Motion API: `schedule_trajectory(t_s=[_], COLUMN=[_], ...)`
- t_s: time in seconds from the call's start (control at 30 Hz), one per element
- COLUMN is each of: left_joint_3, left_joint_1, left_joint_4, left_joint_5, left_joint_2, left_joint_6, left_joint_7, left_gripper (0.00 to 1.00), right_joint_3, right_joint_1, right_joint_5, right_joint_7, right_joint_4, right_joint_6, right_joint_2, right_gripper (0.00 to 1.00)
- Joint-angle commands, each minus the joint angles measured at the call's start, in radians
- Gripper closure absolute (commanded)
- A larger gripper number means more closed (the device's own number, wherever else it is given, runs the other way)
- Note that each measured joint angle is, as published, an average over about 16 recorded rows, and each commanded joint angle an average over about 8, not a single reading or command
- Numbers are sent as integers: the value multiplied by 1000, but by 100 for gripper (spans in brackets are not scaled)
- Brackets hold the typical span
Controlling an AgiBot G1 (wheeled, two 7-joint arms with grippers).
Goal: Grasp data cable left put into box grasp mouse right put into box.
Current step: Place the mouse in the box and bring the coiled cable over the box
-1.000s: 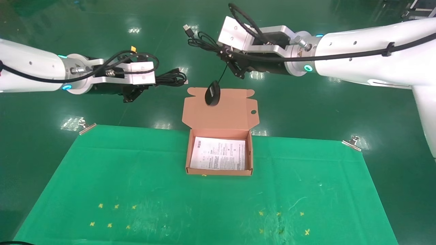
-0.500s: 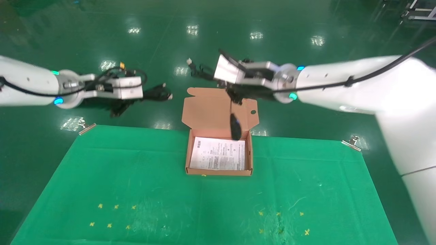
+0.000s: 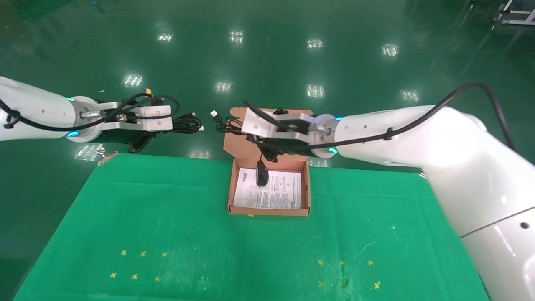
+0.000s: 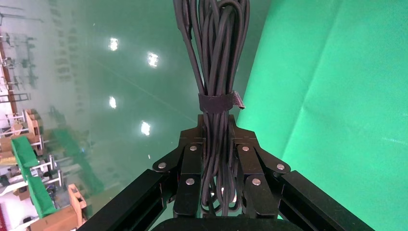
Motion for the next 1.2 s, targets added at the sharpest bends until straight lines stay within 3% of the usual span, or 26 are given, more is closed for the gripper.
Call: schedule_trajectory(t_s=[0.03, 0.37, 0.8, 0.83, 1.07, 1.1, 1.2], left_joint_3=[0, 1, 1, 1, 1, 1, 1], left_joint_1=[2, 4, 5, 5, 5, 6, 11], left_joint_4=[-7, -16, -18, -18, -18, -18, -18], left_joint_5=[3, 7, 8, 8, 8, 7, 3], left_joint_2=[-2, -4, -4, -4, -4, -3, 1], left_joint_6=[2, 4, 5, 5, 4, 4, 0], left_joint_7=[-6, -13, -15, -15, -15, -15, -13], left_gripper=[100, 100, 100, 100, 100, 100, 100], right_joint_3=[-32, -201, -334, -344, -401, -405, -415], right_joint_1=[0, 6, 7, 11, 31, 32, 31], right_joint_5=[18, 151, 280, 288, 320, 322, 329], right_joint_7=[13, 129, 251, 255, 260, 259, 260], right_joint_4=[-7, -25, -199, -207, -229, -227, -215], right_joint_6=[17, 110, 189, 191, 198, 198, 198], right_joint_2=[-3, -3, -5, -5, -1, 1, 12], right_gripper=[100, 100, 100, 96, 9, 0, 0])
